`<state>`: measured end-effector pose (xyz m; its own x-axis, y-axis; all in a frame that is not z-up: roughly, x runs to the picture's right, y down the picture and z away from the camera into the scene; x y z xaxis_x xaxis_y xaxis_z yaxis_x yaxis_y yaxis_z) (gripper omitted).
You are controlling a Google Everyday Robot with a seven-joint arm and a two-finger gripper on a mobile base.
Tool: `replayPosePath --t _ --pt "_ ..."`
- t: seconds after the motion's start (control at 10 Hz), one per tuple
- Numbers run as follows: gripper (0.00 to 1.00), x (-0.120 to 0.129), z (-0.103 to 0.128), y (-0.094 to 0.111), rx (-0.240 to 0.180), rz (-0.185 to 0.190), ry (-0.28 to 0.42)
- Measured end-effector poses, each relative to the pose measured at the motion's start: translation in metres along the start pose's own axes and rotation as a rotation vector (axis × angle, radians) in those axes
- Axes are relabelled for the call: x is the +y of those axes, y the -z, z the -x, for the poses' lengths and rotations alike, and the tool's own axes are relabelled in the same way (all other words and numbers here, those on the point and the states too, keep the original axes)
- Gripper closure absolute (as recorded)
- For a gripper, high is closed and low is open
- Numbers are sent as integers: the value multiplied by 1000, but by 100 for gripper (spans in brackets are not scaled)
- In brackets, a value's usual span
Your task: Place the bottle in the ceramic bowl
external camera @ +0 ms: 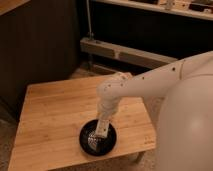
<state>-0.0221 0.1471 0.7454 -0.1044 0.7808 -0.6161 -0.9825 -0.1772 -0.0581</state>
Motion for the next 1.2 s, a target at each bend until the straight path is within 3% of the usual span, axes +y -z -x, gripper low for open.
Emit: replayPosePath --t 0.2,1.2 --pt "20 15 -8 -12 41 13 70" --pt "20 15 -8 -12 42 12 69"
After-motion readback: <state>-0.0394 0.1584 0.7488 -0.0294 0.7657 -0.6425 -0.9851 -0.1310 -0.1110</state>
